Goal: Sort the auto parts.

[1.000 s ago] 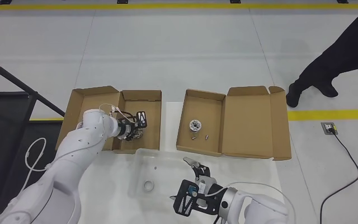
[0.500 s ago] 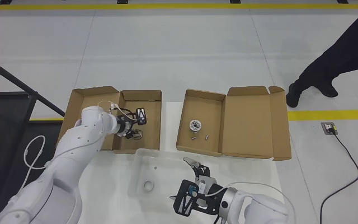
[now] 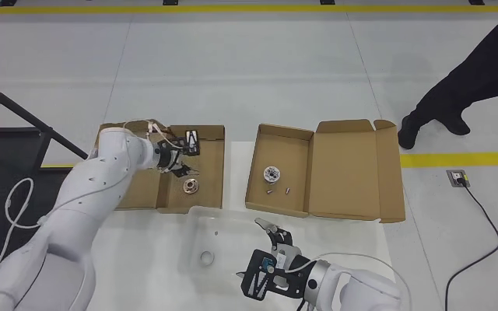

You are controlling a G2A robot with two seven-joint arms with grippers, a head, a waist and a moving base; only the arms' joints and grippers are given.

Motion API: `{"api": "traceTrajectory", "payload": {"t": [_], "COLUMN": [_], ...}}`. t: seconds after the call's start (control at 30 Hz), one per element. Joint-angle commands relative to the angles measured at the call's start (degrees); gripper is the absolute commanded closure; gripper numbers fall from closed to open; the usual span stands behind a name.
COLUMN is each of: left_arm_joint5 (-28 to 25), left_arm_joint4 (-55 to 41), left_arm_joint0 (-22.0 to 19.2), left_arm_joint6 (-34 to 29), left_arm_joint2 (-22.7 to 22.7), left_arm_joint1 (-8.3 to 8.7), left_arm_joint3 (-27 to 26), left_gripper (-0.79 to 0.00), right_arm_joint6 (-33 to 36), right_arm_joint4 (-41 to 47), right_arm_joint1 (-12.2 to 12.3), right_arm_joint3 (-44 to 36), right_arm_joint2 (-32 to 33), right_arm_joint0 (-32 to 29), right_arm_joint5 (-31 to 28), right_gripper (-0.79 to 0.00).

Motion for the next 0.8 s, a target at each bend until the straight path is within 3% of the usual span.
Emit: {"api": "traceTrajectory", "payload": {"t": [0.0,0.23,0.4,0.5,0.7,0.77], "left_arm_joint5": [-0.01,-0.01,-0.01,-0.01,-0.01,-0.01], "left_arm_joint4": [0.57,0.73,-1.70,-4.51,-15.73,-17.98], "left_arm_joint0": [0.76,4.19,6.04,5.73,3.01,2.52], "left_arm_joint6": [0.76,1.28,1.46,0.03,-6.76,-7.70], "left_arm_joint2": [-0.52,0.25,4.59,8.13,16.10,16.87], "left_arm_joint1": [1.27,6.53,11.92,15.76,23.08,23.81], "left_arm_joint3": [-3.12,-16.27,-29.17,-36.45,-49.16,-50.01], "left_gripper": [-0.566,-0.625,-0.650,-0.671,-0.785,-0.785], "right_arm_joint6": [0.01,0.01,0.01,0.01,0.01,0.01], "right_arm_joint4": [0.00,0.00,0.00,0.00,0.00,0.00], "right_arm_joint1": [0.00,0.00,0.00,0.00,0.00,0.00], "right_arm_joint3": [0.00,0.00,0.00,0.00,0.00,0.00], "right_arm_joint2": [0.00,0.00,0.00,0.00,0.00,0.00], "right_arm_joint0": [0.00,0.00,0.00,0.00,0.00,0.00], "right_arm_joint5": [0.01,0.01,0.01,0.01,0.01,0.01], "right_gripper": [-0.785,-0.785,-0.785,-0.785,-0.785,-0.785]}}
